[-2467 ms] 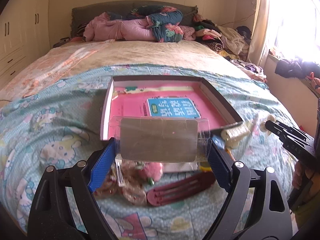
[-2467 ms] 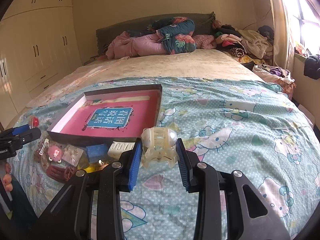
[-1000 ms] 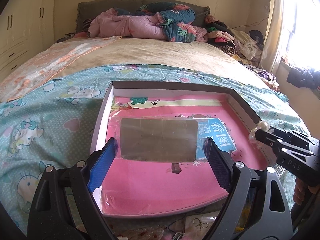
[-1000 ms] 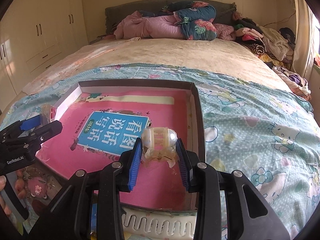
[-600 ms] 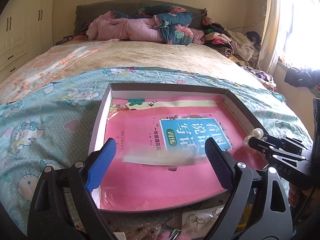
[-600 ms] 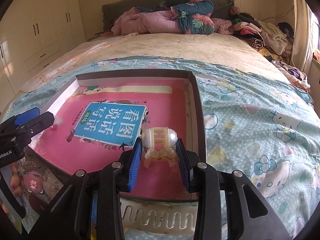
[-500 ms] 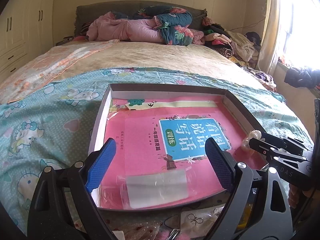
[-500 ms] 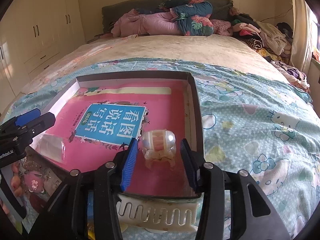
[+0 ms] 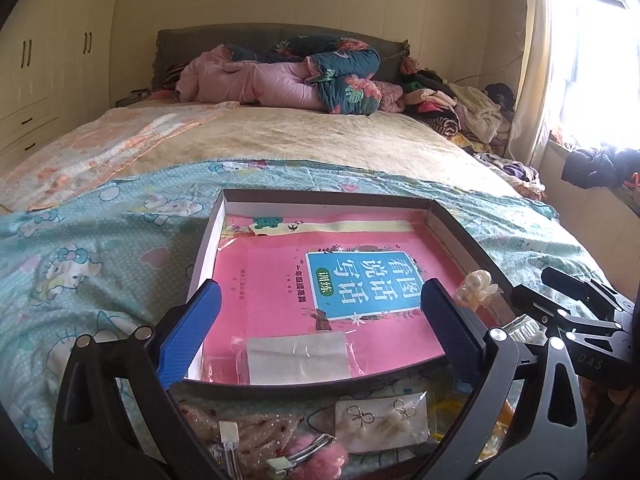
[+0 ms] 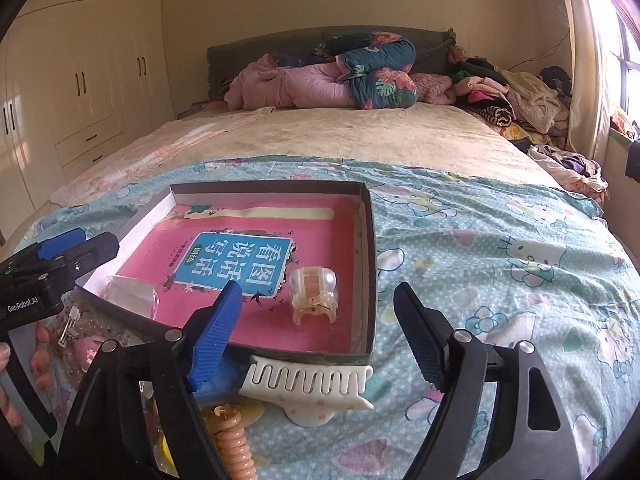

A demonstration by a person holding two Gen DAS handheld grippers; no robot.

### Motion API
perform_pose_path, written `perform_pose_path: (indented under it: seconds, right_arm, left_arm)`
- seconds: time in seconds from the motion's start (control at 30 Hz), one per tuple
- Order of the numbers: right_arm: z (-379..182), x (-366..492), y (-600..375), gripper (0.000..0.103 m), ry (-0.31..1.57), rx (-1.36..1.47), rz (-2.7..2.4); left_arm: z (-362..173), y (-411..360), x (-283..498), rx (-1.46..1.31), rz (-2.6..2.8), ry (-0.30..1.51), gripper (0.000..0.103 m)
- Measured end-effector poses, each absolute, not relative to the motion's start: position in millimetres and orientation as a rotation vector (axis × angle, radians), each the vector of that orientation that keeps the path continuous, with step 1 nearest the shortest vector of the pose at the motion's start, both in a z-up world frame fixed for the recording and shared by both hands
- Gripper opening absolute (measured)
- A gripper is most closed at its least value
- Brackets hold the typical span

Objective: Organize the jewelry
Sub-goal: 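Withdraw both open tools from the tray toward the remaining accessories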

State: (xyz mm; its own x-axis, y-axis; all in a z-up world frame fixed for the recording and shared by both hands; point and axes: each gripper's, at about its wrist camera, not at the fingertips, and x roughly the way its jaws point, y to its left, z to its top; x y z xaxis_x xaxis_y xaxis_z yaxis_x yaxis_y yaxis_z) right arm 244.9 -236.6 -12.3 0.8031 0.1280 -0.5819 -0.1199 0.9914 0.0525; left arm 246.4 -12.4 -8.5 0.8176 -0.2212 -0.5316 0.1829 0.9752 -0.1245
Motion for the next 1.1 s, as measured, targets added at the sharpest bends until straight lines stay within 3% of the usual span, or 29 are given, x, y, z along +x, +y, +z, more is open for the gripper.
perform_pose_path:
  seconds: [0.33,1.1]
  right_arm:
    - [0,207,-250,0.089,0.581,0.041,0.093]
    - [-4,147,-228,0.09,0.58,-0.056,0.138]
  left_arm:
    - [7,-13,210,-0.069,-0.223,0.508,0.091]
    - [7,0,157,-0.056,-0.222,0.484,0.091]
